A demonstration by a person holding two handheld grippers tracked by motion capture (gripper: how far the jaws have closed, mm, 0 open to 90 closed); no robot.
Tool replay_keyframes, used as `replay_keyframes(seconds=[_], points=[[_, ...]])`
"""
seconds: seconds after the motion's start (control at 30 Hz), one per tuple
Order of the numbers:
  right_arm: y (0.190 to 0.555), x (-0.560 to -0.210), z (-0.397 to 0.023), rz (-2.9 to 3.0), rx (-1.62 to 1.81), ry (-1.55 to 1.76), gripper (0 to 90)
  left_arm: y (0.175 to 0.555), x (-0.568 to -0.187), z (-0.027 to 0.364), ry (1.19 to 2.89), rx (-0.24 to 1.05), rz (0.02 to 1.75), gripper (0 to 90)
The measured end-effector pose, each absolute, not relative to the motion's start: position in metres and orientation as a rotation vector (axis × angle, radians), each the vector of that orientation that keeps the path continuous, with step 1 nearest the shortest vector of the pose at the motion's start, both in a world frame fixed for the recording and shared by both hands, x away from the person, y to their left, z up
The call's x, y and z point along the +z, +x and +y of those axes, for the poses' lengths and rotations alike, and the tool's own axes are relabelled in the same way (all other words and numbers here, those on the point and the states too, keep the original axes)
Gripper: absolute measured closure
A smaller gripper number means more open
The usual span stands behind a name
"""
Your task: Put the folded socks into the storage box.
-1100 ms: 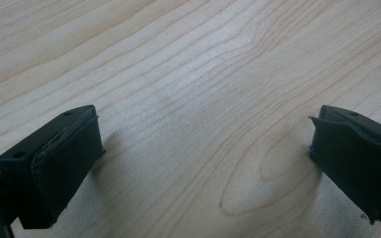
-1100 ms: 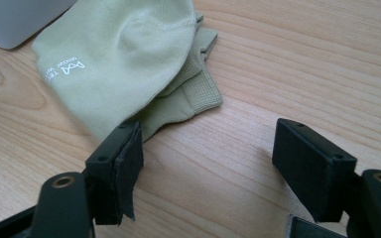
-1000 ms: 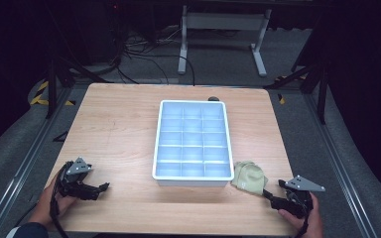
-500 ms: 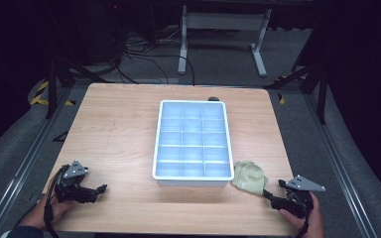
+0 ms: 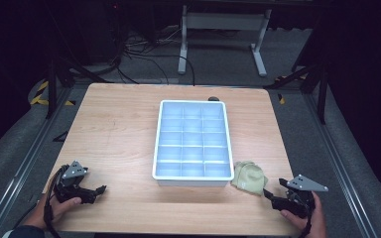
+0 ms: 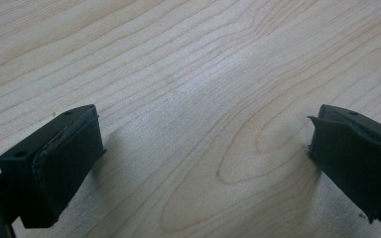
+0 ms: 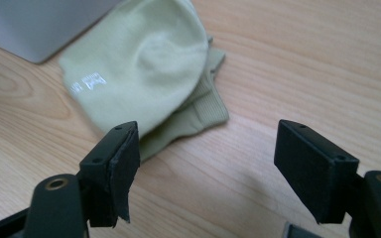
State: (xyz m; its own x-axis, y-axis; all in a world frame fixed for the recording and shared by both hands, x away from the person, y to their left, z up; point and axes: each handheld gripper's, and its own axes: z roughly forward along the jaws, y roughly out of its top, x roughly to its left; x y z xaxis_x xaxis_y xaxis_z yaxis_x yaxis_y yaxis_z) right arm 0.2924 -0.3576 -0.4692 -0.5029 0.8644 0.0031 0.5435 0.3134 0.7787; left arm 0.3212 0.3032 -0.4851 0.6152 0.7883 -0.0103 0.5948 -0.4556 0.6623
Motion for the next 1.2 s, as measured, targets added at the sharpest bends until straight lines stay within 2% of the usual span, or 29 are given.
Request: replay_keyframes(seconds=[0.4, 0.67, 1.2], points=[[0.313, -0.462, -0.339, 2.198, 1.046, 1.209, 27.0, 0.321, -0.485, 0.303, 2.205, 0.4, 1.081, 0.4], [0.325, -0.46, -0.325, 2.234, 1.029, 1.175, 24.3, 0.321, -0.485, 0.303, 2.207, 0.397, 1.081, 0.4], [0.346, -0.469, -0.311, 2.254, 1.026, 1.184, 23.5, 0.321, -0.485, 0.303, 2.204, 0.401, 1.082, 0.4]])
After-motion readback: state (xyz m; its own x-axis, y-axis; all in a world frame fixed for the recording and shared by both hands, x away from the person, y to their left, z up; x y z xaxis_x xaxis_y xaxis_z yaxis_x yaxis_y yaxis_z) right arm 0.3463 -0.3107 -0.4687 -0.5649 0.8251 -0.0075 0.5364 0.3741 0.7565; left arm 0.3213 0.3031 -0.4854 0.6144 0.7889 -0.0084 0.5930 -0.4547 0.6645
